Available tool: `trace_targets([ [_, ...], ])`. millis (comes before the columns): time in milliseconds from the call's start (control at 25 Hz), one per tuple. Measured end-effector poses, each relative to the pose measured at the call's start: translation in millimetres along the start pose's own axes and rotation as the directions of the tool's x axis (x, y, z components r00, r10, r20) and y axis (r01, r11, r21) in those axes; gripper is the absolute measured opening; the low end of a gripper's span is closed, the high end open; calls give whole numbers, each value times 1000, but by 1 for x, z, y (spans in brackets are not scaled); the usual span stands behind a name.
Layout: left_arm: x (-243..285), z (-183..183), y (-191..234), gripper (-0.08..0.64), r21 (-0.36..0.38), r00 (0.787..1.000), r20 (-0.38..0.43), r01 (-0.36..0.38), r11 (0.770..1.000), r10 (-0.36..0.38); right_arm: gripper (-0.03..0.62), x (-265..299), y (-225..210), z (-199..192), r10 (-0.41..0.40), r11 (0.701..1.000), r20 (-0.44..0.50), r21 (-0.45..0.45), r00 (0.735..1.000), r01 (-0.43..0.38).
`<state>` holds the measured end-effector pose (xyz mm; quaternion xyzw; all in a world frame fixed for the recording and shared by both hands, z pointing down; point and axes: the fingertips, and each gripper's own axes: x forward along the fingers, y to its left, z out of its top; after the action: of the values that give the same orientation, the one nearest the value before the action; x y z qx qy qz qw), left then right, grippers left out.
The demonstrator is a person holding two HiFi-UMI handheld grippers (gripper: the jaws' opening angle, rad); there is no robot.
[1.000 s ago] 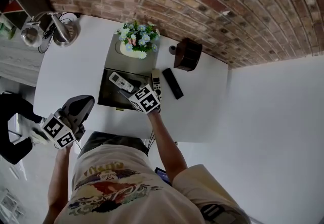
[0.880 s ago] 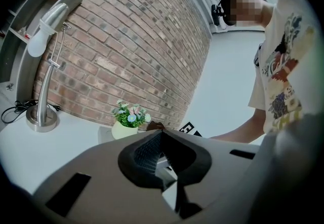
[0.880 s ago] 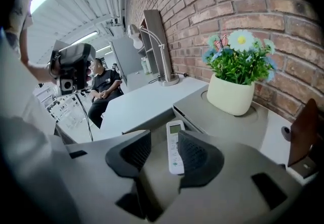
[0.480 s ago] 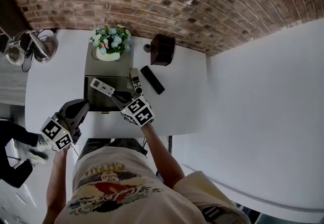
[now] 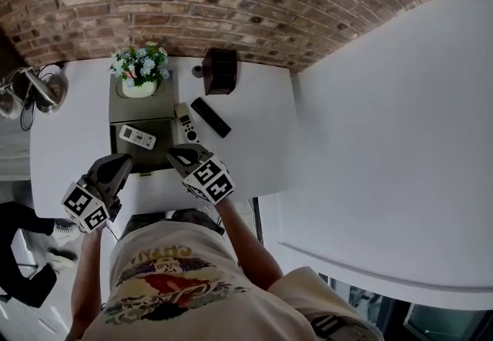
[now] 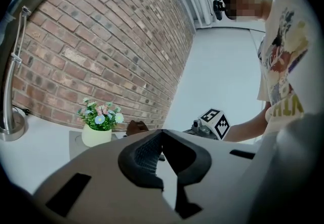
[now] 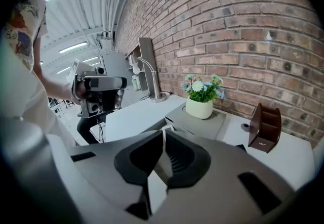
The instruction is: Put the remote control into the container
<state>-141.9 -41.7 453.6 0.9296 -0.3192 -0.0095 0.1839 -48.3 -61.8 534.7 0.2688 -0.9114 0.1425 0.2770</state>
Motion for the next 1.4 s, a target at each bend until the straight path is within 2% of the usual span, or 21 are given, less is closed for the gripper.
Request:
trace_targets([
  [280,13,9,-16,5,34,999,-1,33,999,-33,26,-19,3,-1,-25,999,41,36,999,23],
  [720,25,13,-33,5,38,997,13,73,997,-73,26,-33,-2,-5,-68,997,70,50,995,65],
  [1080,36,9,-35,6,33,996,-19,85,996,-85,28,-31,-17,-24,-85,992,39,94,996,81],
  [1400,38,8,-31,6,27,998,-27,64,998,-64,29,-27,-30,-35,-82,991,25,111,996,78],
])
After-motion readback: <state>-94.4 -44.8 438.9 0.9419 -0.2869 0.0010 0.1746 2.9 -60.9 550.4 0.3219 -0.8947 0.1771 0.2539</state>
